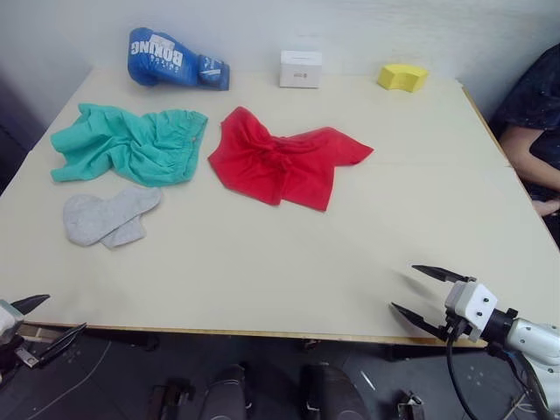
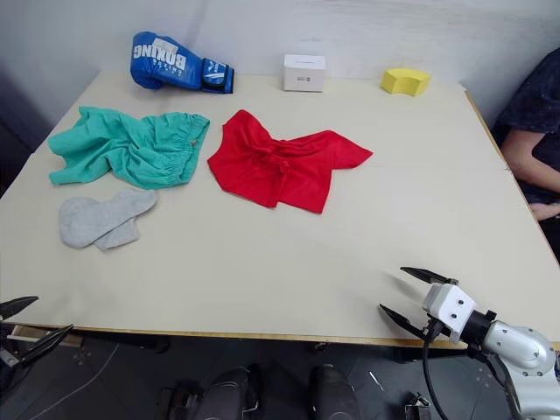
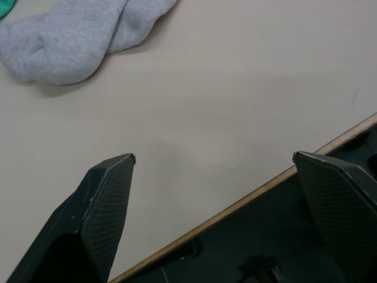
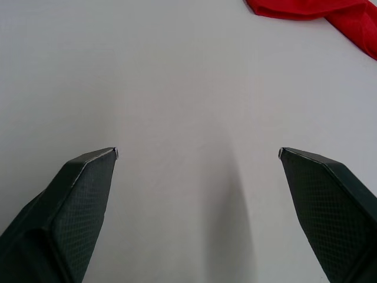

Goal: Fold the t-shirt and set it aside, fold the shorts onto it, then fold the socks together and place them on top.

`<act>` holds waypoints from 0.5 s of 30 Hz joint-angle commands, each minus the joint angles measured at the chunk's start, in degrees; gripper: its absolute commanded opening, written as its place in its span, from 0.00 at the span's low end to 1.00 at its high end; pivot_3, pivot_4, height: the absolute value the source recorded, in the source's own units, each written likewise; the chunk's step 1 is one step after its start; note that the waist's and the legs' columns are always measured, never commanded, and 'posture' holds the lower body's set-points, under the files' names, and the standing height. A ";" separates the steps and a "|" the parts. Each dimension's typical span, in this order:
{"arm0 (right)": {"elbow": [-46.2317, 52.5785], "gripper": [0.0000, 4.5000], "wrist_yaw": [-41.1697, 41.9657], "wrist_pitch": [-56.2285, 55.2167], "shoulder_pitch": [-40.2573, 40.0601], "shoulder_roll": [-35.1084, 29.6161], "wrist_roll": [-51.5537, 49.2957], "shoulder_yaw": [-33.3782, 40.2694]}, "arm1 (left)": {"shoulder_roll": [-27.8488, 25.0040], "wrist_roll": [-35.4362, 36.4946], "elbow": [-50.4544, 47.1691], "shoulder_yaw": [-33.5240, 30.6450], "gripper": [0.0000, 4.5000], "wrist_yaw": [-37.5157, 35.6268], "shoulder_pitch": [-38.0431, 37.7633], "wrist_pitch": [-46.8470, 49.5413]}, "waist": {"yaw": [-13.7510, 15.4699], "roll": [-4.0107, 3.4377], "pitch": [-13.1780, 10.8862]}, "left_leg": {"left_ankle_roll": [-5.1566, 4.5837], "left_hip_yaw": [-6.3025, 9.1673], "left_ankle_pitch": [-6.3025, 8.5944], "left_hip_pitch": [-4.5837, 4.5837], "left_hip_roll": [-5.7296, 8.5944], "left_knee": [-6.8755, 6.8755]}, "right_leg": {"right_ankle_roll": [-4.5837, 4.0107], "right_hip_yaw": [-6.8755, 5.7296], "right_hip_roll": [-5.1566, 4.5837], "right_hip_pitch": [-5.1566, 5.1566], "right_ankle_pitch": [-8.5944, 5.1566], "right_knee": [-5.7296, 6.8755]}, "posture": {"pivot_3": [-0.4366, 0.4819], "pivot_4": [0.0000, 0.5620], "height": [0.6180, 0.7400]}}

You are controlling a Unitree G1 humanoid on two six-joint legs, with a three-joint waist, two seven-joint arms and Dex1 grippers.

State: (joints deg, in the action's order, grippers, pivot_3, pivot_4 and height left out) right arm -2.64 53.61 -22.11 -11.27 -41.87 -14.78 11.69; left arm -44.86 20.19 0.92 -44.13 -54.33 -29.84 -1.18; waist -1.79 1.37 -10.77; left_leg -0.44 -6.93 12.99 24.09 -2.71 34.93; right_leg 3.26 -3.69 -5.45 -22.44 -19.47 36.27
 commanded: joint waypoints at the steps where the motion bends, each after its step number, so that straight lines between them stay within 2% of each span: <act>1: 0.12 1.00 -0.34 0.09 0.07 -0.24 -1.29 1.93 | -1.27 0.95 -0.93 -0.50 1.00 -0.73 -0.54 2.41 | 0.01 0.00 0.00 | 0.00 0.00 0.00 0.00 0.00 0.00 | 0.00 0.00 0.00 0.00 0.00 0.00 | 0.48 0.27 1.00; 5: 1.00 1.00 -1.03 1.64 1.30 -0.12 -2.48 2.32 | -2.71 6.44 -4.90 -0.15 1.00 -3.19 1.32 9.85 | -0.02 0.00 0.00 | 0.00 0.00 0.00 0.00 -0.01 0.01 | 0.04 -0.01 0.01 0.00 0.02 0.02 | 0.48 0.27 1.00; 9: 3.12 1.00 -4.90 9.07 7.04 1.68 -5.32 1.52 | -6.66 11.37 -12.64 5.03 1.00 -2.45 8.15 20.57 | 0.08 0.00 0.00 | 0.00 0.00 -0.02 -0.02 0.00 0.06 | 0.07 0.00 0.01 0.03 0.04 0.12 | 0.48 0.27 1.00; 13: 2.89 1.00 -6.35 11.77 15.71 3.16 -2.79 -1.98 | -9.78 14.46 -18.06 15.93 1.00 2.83 23.21 32.74 | 0.21 -0.05 0.01 | 0.03 0.01 -0.15 -0.03 0.03 0.14 | 0.23 0.00 -0.02 0.03 0.15 0.33 | 0.48 0.27 1.00; 15: 1.54 1.00 -7.27 12.28 21.51 4.00 0.59 -5.30 | -8.69 12.08 -17.69 28.22 1.00 7.80 38.74 42.12 | 0.34 -0.05 0.01 | 0.07 0.01 -0.19 -0.03 0.02 0.14 | 0.43 -0.02 0.01 0.02 0.27 0.40 | 0.48 0.27 1.00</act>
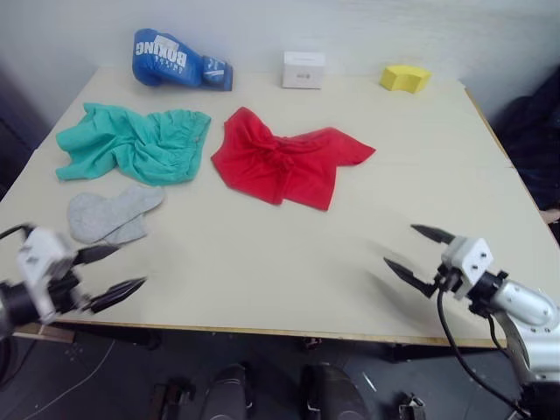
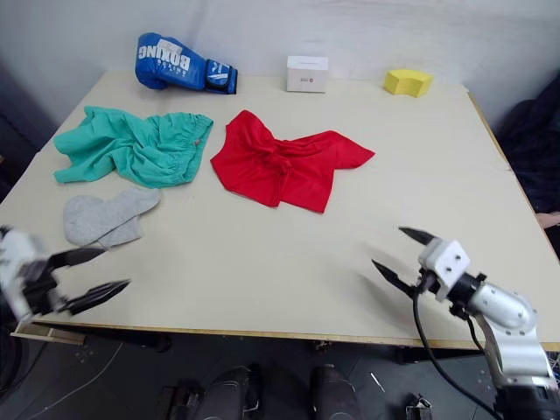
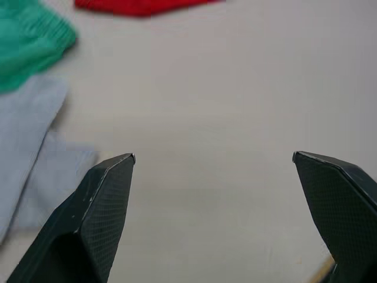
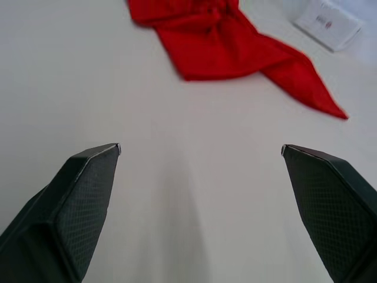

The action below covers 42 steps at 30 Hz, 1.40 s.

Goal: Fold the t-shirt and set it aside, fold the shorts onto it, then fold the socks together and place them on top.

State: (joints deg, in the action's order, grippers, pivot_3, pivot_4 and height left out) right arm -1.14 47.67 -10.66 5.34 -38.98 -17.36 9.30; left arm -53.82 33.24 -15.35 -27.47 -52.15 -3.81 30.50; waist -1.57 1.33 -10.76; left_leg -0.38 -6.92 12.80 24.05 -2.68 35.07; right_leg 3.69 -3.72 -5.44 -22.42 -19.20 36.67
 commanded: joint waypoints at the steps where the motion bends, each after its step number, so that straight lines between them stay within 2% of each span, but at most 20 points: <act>1: -0.56 1.00 -1.55 0.81 6.86 1.41 4.49 -4.06 | 1.00 -1.76 -0.95 15.71 1.00 7.32 18.18 13.89 | 0.20 0.01 -0.01 | 0.00 0.01 -0.09 0.00 0.04 0.03 | 0.01 -0.02 0.01 0.01 0.00 0.13 | 0.48 0.27 1.00; 3: -2.44 1.00 -2.29 -0.25 10.54 2.09 7.64 -6.19 | 4.16 -4.51 2.31 21.87 1.00 10.41 27.29 17.27 | 0.12 0.01 0.00 | -0.11 -0.01 -0.43 0.09 0.06 0.10 | 0.06 -0.05 0.08 -0.08 0.02 0.25 | 0.48 0.27 1.00; 5: -6.69 1.00 -3.87 -0.45 17.12 4.12 11.66 -9.69 | 10.76 -9.01 9.42 29.14 1.00 14.09 38.13 18.68 | -0.02 0.03 -0.01 | -0.03 -0.15 -0.49 0.07 0.10 0.11 | 0.13 0.02 0.13 -0.09 -0.01 0.29 | 0.48 0.27 1.00; 7: -10.36 1.00 -4.64 -0.83 21.59 5.43 14.76 -12.15 | 14.43 -12.69 14.88 33.52 1.00 15.51 44.03 18.59 | -0.22 0.11 -0.06 | -0.01 -0.24 -0.52 0.10 0.06 0.32 | 0.22 0.00 0.32 -0.14 0.02 0.39 | 0.48 0.27 1.00; 11: -21.50 1.00 -7.01 0.83 33.84 9.96 23.48 -19.51 | 23.31 -20.93 31.00 41.09 1.00 17.76 52.64 12.26 | -0.37 0.12 -0.06 | 0.10 -0.53 -0.58 0.04 -0.15 0.54 | 0.25 0.07 0.87 -0.24 0.03 0.51 | 0.48 0.27 1.00; 15: -34.61 1.00 -10.76 2.01 43.37 14.52 29.80 -24.12 | 29.47 -24.15 44.05 40.47 1.00 20.04 57.47 6.81 | -0.24 0.14 -0.08 | 0.13 -0.70 -0.57 0.07 -0.24 0.63 | 0.23 0.28 0.87 -0.40 -0.01 0.72 | 0.48 0.27 1.00; 17: -40.89 1.00 -12.44 0.70 46.87 16.01 33.01 -26.58 | 30.82 -25.19 47.62 39.52 1.00 21.07 58.81 4.84 | -0.17 0.15 -0.08 | 0.14 -0.73 -0.56 0.10 -0.28 0.73 | 0.23 0.35 0.83 -0.44 -0.02 0.77 | 0.48 0.27 1.00; 22: -53.06 1.00 -13.31 4.68 53.36 18.76 37.89 -30.48 | 29.61 -25.71 44.75 37.58 1.00 19.38 58.55 6.54 | -0.37 0.14 -0.08 | 0.14 -0.83 -0.51 0.06 -0.32 0.92 | 0.22 0.63 0.77 -0.44 -0.02 0.98 | 0.48 0.27 1.00; 24: -56.04 1.00 -16.18 5.50 55.19 19.31 38.71 -30.44 | 28.36 -26.22 43.19 36.99 1.00 19.08 57.70 7.01 | -0.39 0.15 -0.08 | 0.17 -0.83 -0.50 0.02 -0.36 1.01 | 0.22 0.71 0.77 -0.44 -0.02 1.09 | 0.48 0.27 1.00; 28: -59.58 0.80 -18.15 6.65 56.89 19.43 39.65 -30.57 | 26.53 -27.22 41.39 36.49 1.00 19.10 56.30 7.61 | -0.19 0.14 -0.07 | 0.17 -0.81 -0.50 0.00 -0.35 1.02 | 0.22 0.85 0.71 -0.44 -0.02 1.17 | 0.48 0.27 1.00; 30: -60.21 0.67 -17.46 6.87 56.89 19.17 39.59 -30.56 | 25.96 -27.37 40.24 35.99 1.00 18.99 55.79 8.33 | -0.05 0.15 -0.07 | 0.15 -0.81 -0.49 0.01 -0.31 1.02 | 0.22 0.85 0.66 -0.43 -0.02 1.17 | 0.48 0.27 1.00; 38: -58.87 0.06 -13.98 9.02 54.49 17.22 36.94 -28.21 | 25.51 -26.18 34.24 35.37 1.00 16.91 54.40 13.19 | 0.12 0.17 -0.06 | 0.08 -0.72 -0.44 0.07 -0.17 1.00 | 0.22 0.73 0.47 -0.41 -0.02 1.16 | 0.48 0.27 1.00; 39: -57.95 0.01 -13.09 9.59 53.70 16.83 36.34 -27.61 | 26.09 -26.00 33.63 35.55 1.00 16.69 54.61 13.85 | 0.15 0.17 -0.06 | 0.08 -0.70 -0.44 0.06 -0.16 1.00 | 0.22 0.72 0.46 -0.39 -0.02 1.15 | 0.48 0.27 1.00; 42: -54.78 0.01 -11.50 10.92 51.62 16.15 34.97 -26.38 | 27.94 -26.22 33.43 36.50 1.00 16.34 55.39 14.51 | 0.23 0.17 -0.06 | 0.05 -0.63 -0.43 0.06 -0.12 1.01 | 0.22 0.67 0.44 -0.30 -0.02 1.11 | 0.48 0.27 1.00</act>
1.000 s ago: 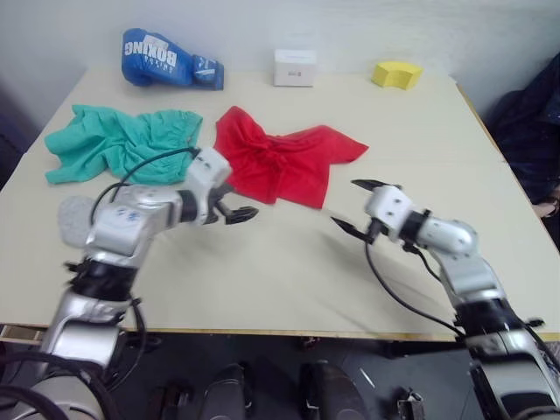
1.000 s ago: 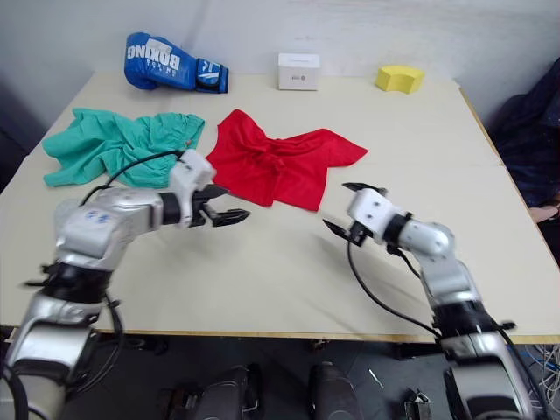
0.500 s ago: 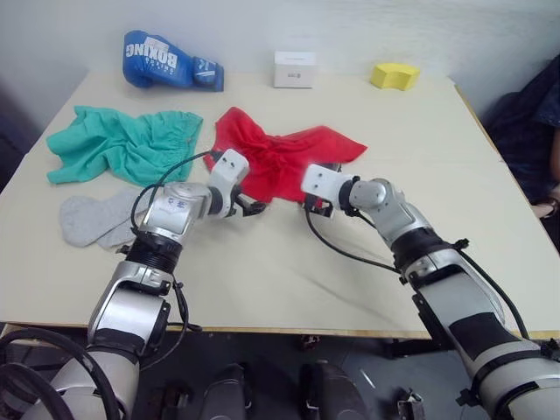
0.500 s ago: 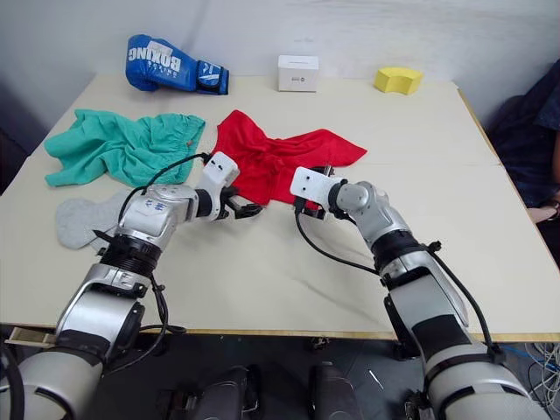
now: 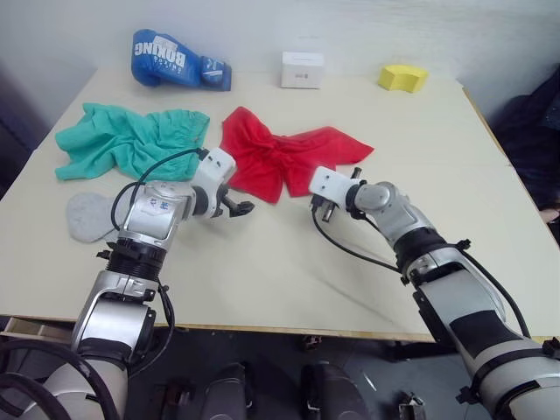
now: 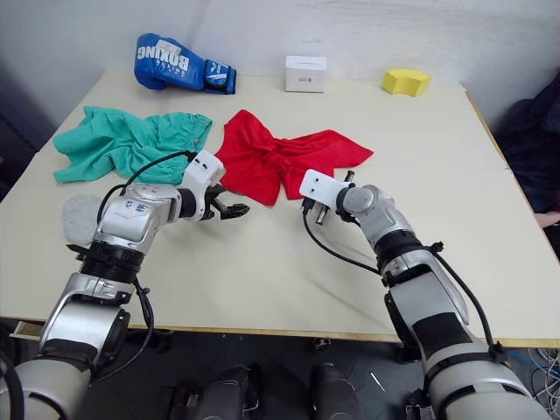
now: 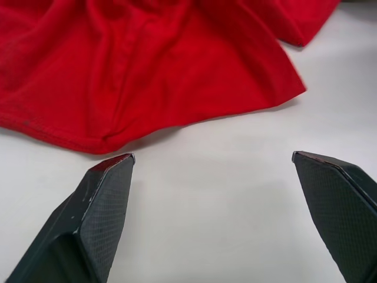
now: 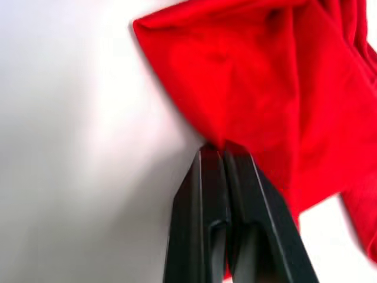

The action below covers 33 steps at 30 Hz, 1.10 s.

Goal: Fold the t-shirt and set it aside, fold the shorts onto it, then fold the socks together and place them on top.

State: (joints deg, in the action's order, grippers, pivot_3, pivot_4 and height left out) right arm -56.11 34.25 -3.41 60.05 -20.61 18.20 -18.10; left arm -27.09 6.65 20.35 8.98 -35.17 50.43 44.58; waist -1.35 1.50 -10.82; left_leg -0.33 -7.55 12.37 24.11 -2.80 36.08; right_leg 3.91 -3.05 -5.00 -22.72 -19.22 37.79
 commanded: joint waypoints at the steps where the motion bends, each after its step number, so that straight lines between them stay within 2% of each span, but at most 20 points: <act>1: 1.81 0.01 2.52 4.25 -3.93 -2.31 -0.96 1.33 | 2.23 -0.22 -1.13 0.63 1.00 -0.34 1.69 -0.20 | 0.04 0.00 0.00 | 0.00 0.01 0.00 0.00 0.00 0.01 | 0.00 -0.02 0.00 0.01 0.00 -0.01 | 0.48 0.27 1.00; 9: 14.34 0.01 5.06 9.84 -9.24 -1.77 -2.91 2.59 | 10.09 -4.21 12.11 1.91 1.00 3.98 7.08 -7.04 | -0.28 0.01 0.00 | 0.01 0.00 0.01 0.00 -0.04 -0.01 | 0.01 -0.03 0.06 0.01 0.00 -0.06 | 0.48 0.27 1.00; 18: 22.61 0.01 6.55 14.25 -11.57 -2.48 -4.42 3.64 | 10.64 -12.26 30.38 4.71 1.00 9.31 11.78 -22.03 | -0.37 0.01 0.00 | 0.12 -0.17 0.07 -0.05 -0.25 0.03 | 0.00 0.01 0.28 -0.06 0.00 -0.08 | 0.48 0.27 1.00; 21: 25.98 0.00 7.69 15.54 -12.31 -2.91 -5.48 4.25 | 10.43 -13.84 36.87 4.40 0.88 11.12 12.79 -26.45 | -0.44 0.01 0.00 | 0.14 -0.20 0.09 -0.07 -0.26 0.02 | 0.00 -0.01 0.31 -0.07 0.00 -0.08 | 0.48 0.27 1.00; 26: 32.19 0.00 9.80 18.47 -14.20 -3.82 -7.19 4.91 | 10.05 -14.40 43.81 3.54 0.54 12.30 13.92 -30.88 | -0.70 0.01 0.00 | 0.20 -0.39 0.15 -0.21 -0.38 0.00 | 0.00 -0.04 0.40 -0.09 0.00 -0.05 | 0.48 0.27 1.00; 33: 37.59 0.00 10.77 21.26 -17.42 -5.04 -8.64 5.45 | 8.68 -13.01 46.68 0.82 0.05 10.06 13.09 -34.36 | -1.33 0.02 0.01 | 0.26 -0.79 0.30 -0.53 -0.57 -0.04 | -0.04 0.19 0.53 -0.07 -0.03 0.01 | 0.48 0.27 1.00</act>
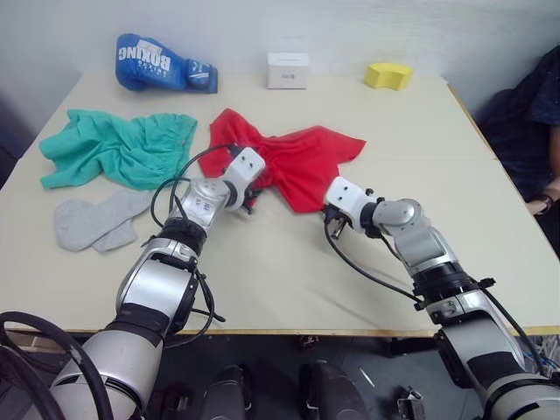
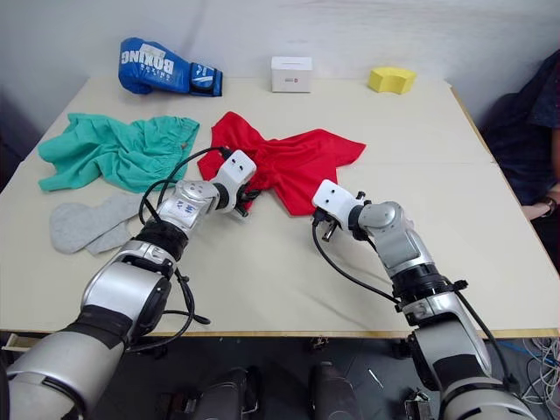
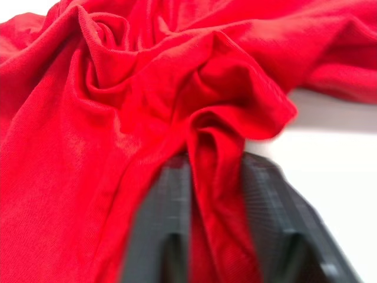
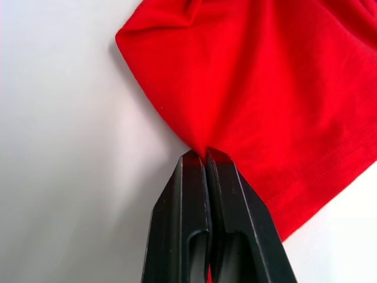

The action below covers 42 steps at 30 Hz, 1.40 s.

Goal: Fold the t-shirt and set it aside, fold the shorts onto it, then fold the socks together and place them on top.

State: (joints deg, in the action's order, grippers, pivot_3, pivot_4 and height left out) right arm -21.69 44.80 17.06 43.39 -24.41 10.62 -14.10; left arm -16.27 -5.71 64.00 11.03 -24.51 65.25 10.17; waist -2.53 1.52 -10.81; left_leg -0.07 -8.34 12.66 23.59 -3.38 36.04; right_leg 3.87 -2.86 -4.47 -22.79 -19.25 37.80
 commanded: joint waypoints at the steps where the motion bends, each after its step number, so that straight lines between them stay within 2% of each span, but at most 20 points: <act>1: 3.54 0.00 -0.08 1.14 -1.04 -1.29 -1.29 1.74 | -2.45 0.41 2.32 -2.35 0.01 -2.10 -1.84 -0.58 | -0.33 0.00 0.00 | 0.02 -0.01 0.01 -0.01 -0.02 0.00 | -0.02 0.01 0.01 0.00 -0.01 0.01 | 0.48 0.27 1.00; 4: 4.10 0.00 -0.85 1.45 -1.22 -1.75 -1.57 2.56 | -4.59 3.15 -2.41 -4.85 0.01 -8.99 -2.84 -0.91 | -0.74 0.00 0.00 | 0.07 -0.07 0.04 -0.03 -0.07 -0.03 | -0.08 0.01 0.05 -0.02 -0.04 0.02 | 0.48 0.27 1.00; 7: 3.72 0.00 -1.21 -0.07 -1.14 -3.07 -1.87 3.44 | -10.22 5.74 -13.85 -5.85 0.01 -19.47 -7.36 0.17 | -0.94 0.01 -0.01 | 0.15 -0.14 0.08 -0.01 -0.16 -0.07 | -0.17 0.06 0.12 -0.12 -0.10 0.04 | 0.48 0.27 1.00; 9: 3.52 0.00 -1.16 -0.90 -1.14 -3.78 -2.20 3.65 | -13.14 6.27 -19.26 -5.92 0.01 -22.88 -10.08 1.24 | -0.76 0.01 -0.01 | 0.21 -0.18 0.07 0.20 -0.23 -0.07 | -0.22 0.10 0.20 -0.44 -0.12 0.09 | 0.48 0.27 1.00; 11: 3.55 0.00 -0.16 -2.69 -1.77 -5.47 -2.97 4.46 | -19.74 6.85 -26.15 -6.48 0.01 -28.96 -15.58 -1.18 | -0.72 0.01 -0.01 | 0.22 -0.18 0.04 0.64 -0.25 0.05 | -0.24 0.11 0.22 -0.88 -0.13 0.25 | 0.48 0.27 1.00; 14: 5.28 0.00 2.11 -2.53 -2.94 -9.09 -3.16 5.00 | -27.43 7.50 -32.78 -7.76 0.01 -34.84 -22.88 -7.68 | -0.77 0.01 -0.01 | 0.22 -0.30 0.04 0.62 -0.28 0.01 | -0.24 0.22 0.26 -0.90 -0.13 0.19 | 0.48 0.27 1.00; 17: 9.66 0.00 6.00 -0.19 -4.86 -12.59 -5.78 6.31 | -31.86 10.64 -39.54 -10.16 0.01 -39.51 -29.63 -11.91 | -0.46 0.01 -0.01 | 0.17 -0.29 0.07 0.62 -0.28 0.03 | -0.27 0.23 0.19 -0.89 -0.15 0.16 | 0.48 0.27 1.00; 23: 22.74 0.00 16.85 4.69 -13.57 -21.16 -12.84 7.92 | -36.46 15.77 -52.80 -16.64 0.01 -41.36 -42.57 -12.02 | 0.14 0.01 -0.01 | -0.03 -0.10 0.23 0.62 -0.21 0.00 | -0.28 0.57 0.01 -0.75 -0.15 0.08 | 0.48 0.27 1.00; 25: 27.19 0.00 20.79 6.51 -16.97 -23.92 -16.53 8.83 | -38.65 17.41 -58.72 -18.88 0.01 -42.64 -49.37 -10.02 | 0.13 0.01 -0.01 | -0.02 -0.10 0.27 0.62 -0.23 -0.03 | -0.32 0.60 0.01 -0.75 -0.17 0.05 | 0.48 0.27 1.00; 29: 35.45 0.00 28.21 10.91 -24.89 -29.34 -25.08 11.47 | -42.35 22.87 -70.00 -23.55 0.01 -45.30 -62.48 -0.12 | -0.47 0.00 -0.02 | -0.31 -0.11 0.49 0.52 -0.28 -0.10 | -0.38 0.66 0.03 -0.72 -0.20 0.04 | 0.48 0.27 1.00; 35: 44.93 0.00 33.64 18.14 -35.68 -35.98 -34.44 13.85 | -48.98 27.58 -80.95 -29.39 0.01 -49.45 -77.55 15.12 | -0.53 0.00 -0.02 | -0.09 0.05 0.66 0.46 -0.31 -0.08 | -0.50 0.57 0.00 -0.65 -0.26 0.05 | 0.48 0.27 1.00; 37: 45.39 0.00 32.95 18.04 -36.17 -36.16 -35.23 14.21 | -49.27 30.01 -82.41 -30.31 0.01 -49.76 -78.40 18.34 | -0.52 0.00 -0.02 | -0.06 0.05 0.67 0.43 -0.30 -0.10 | -0.54 0.57 -0.02 -0.63 -0.29 0.02 | 0.48 0.27 1.00; 39: 44.15 0.00 31.06 15.86 -35.25 -34.91 -34.57 14.62 | -48.32 31.96 -82.36 -30.17 0.01 -48.54 -75.73 20.32 | -0.52 0.00 -0.02 | 0.02 0.07 0.73 0.43 -0.30 -0.09 | -0.57 0.56 -0.03 -0.64 -0.30 0.01 | 0.48 0.27 1.00; 40: 42.48 0.00 29.67 13.85 -34.06 -33.83 -33.65 14.89 | -47.11 31.40 -81.05 -29.51 0.01 -47.55 -72.78 17.60 | -0.51 0.00 -0.02 | 0.03 0.07 0.73 0.44 -0.30 -0.09 | -0.61 0.55 -0.03 -0.63 -0.31 0.00 | 0.48 0.27 1.00; 42: 36.70 0.00 25.16 8.71 -29.32 -30.95 -30.74 15.64 | -43.25 26.73 -74.48 -27.20 0.01 -39.60 -61.58 11.79 | -0.22 0.00 -0.02 | 0.04 0.08 0.73 0.43 -0.30 -0.09 | -0.63 0.53 -0.03 -0.62 -0.31 -0.01 | 0.48 0.27 1.00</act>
State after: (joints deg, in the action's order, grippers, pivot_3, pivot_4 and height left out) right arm 18.07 73.36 29.93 11.17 -56.39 -21.89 -1.26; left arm -60.45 23.55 -13.87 -15.88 -69.44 -1.44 26.10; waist -2.75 1.52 -10.83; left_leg -0.04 -8.25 13.38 24.00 -3.67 36.01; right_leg 3.23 -2.39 -4.50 -23.37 -19.54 37.80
